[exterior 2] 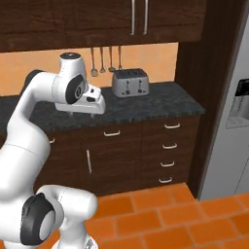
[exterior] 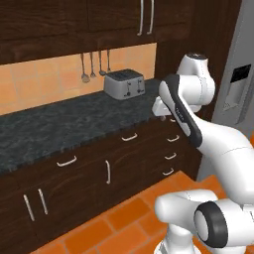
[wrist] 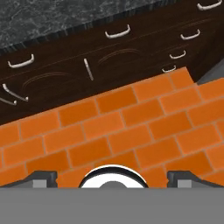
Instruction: Navigate to the toaster.
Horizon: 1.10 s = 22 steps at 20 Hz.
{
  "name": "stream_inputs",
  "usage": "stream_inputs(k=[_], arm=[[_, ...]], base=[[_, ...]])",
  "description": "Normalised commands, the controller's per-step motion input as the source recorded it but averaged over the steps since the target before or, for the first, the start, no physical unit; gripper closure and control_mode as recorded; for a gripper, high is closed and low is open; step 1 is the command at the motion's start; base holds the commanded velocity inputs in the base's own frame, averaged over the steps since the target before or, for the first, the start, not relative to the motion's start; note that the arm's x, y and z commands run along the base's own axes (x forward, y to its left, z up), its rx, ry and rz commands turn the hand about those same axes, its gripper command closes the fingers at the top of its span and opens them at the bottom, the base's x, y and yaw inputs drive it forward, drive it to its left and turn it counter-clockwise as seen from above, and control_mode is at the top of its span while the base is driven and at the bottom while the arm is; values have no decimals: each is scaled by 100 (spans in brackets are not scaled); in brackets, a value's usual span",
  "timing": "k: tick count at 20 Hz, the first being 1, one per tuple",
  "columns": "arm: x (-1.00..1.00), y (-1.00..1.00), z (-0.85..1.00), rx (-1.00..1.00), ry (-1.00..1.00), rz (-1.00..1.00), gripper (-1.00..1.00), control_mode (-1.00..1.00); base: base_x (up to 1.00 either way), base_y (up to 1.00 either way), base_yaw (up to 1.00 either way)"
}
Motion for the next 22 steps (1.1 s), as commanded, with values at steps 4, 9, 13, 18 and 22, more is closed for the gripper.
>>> stream_inputs(k=[4,9,13,18,22], arm=[[0,0,0,0,0,0,-100,100],[0,0,0,0,0,0,-100,100],[0,0,0,0,0,0,-100,100],[0,0,0,0,0,0,-100,100],[0,0,0,0,0,0,-100,100]], base=[[100,-90,19],[100,-87,21],[100,-70,28],[97,-29,31],[54,-28,34]])
